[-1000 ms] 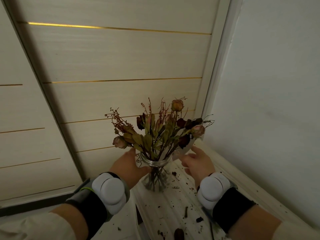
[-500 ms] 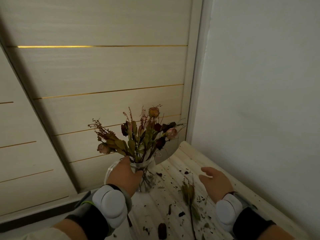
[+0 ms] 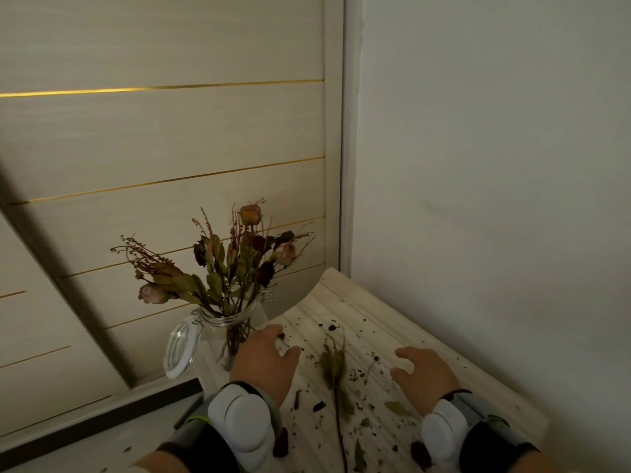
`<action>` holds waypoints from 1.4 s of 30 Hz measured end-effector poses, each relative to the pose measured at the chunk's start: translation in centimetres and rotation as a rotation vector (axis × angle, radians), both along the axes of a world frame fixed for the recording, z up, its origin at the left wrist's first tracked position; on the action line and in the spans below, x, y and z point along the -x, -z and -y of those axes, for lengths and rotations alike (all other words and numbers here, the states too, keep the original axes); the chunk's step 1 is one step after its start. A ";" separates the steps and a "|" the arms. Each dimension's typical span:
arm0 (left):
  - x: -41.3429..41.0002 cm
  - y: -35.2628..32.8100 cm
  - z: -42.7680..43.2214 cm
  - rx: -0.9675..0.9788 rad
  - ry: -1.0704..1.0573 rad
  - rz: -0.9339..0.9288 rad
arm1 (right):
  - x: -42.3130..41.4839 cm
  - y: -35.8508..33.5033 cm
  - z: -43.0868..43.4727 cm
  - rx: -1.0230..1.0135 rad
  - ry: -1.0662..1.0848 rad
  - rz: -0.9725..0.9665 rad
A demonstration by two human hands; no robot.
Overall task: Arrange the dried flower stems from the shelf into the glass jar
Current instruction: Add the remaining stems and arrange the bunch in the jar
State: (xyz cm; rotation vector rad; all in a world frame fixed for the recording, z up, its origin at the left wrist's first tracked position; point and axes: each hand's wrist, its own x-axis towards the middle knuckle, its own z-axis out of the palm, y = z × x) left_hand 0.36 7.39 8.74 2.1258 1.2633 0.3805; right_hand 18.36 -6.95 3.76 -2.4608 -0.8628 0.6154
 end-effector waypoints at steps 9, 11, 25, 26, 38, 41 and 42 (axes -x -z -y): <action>-3.7 4.5 2.0 0.099 0.096 -0.224 | -1.4 3.0 0.5 0.094 -0.019 0.007; -4.2 5.2 2.5 0.113 0.102 -0.273 | -1.5 3.4 0.4 0.104 -0.031 0.020; -6.6 8.0 3.1 0.159 0.134 -0.432 | -0.7 4.9 -0.8 0.158 -0.061 0.047; -6.6 8.0 3.1 0.161 0.135 -0.440 | -0.7 5.0 -0.8 0.163 -0.059 0.052; -7.0 8.7 2.5 0.206 0.089 -0.446 | -0.3 5.3 -0.8 0.190 -0.055 0.078; -6.9 8.6 2.2 0.189 0.067 -0.442 | -0.3 5.1 -0.9 0.196 -0.054 0.087; -6.9 8.5 2.1 0.193 0.060 -0.430 | -0.3 5.1 -0.9 0.196 -0.052 0.088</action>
